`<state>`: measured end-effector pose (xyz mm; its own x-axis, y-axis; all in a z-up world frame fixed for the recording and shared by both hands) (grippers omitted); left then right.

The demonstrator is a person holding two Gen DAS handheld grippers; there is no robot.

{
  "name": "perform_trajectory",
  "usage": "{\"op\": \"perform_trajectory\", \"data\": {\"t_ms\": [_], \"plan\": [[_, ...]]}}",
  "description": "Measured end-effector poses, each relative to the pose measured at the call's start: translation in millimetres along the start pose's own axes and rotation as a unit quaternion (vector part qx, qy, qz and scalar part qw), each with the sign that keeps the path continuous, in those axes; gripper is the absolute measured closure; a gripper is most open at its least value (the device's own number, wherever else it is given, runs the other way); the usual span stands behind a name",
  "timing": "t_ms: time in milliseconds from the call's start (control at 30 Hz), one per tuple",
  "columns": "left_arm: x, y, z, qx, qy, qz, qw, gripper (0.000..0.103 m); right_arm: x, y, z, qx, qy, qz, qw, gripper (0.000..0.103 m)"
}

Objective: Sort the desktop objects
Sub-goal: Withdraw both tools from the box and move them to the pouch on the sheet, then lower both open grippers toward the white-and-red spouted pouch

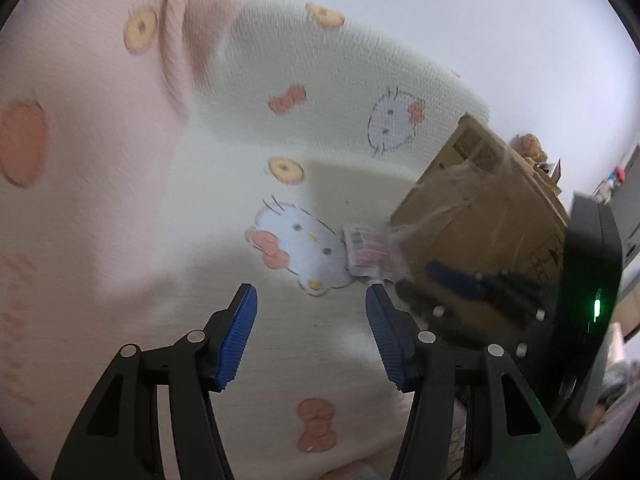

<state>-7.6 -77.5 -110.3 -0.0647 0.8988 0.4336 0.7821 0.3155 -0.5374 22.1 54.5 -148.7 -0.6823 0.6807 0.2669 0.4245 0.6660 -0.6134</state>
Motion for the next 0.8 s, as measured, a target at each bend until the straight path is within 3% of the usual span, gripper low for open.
{"op": "perform_trajectory", "data": {"t_ms": [67, 167, 300, 433, 500, 600, 800], "plan": [[-1.3, -0.3, 16.1, -0.028, 0.018, -0.02, 0.9993, 0.042, 0.3, 6.9, 6.3, -0.009, 0.002, 0.005, 1.0, 0.077], [1.8, 0.5, 39.7, -0.068, 0.083, -0.051, 0.9929, 0.042, 2.2, 12.4, 12.1, -0.008, 0.015, 0.01, 1.0, 0.077], [-3.8, 0.5, 74.4, -0.106, 0.099, -0.097, 0.9847, 0.042, -0.8, 16.1, 16.3, 0.017, 0.042, 0.012, 0.999, 0.077], [-8.5, 0.7, 102.6, -0.147, 0.145, -0.138, 0.9686, 0.043, -6.0, 20.0, 29.5, 0.005, 0.064, 0.001, 0.998, 0.077], [-14.6, 2.0, 117.8, -0.162, 0.15, -0.165, 0.9612, 0.045, -4.4, 22.5, 36.7, -0.003, 0.071, 0.013, 0.997, 0.077], [-12.2, 4.5, 133.6, -0.179, 0.147, -0.162, 0.9593, 0.05, -1.4, 23.8, 46.9, -0.013, 0.071, 0.032, 0.997, 0.077], [-8.0, -7.2, 157.5, -0.196, 0.184, -0.194, 0.9435, 0.055, 7.3, 25.3, 67.0, -0.032, 0.067, 0.089, 0.993, 0.077]]}}
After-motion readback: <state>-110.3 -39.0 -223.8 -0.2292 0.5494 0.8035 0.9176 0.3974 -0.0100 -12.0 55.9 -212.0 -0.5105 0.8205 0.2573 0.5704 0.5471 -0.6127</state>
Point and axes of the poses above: each gripper's, at about its wrist camera, not at the fingertips, and z roughly the way its jaws point, x to its right, y to its underside, the point moved 5 cm from there along z, roughly the way its jaws point, and after that the axes turned 11 degrees about -z, right-handed, at the moved point
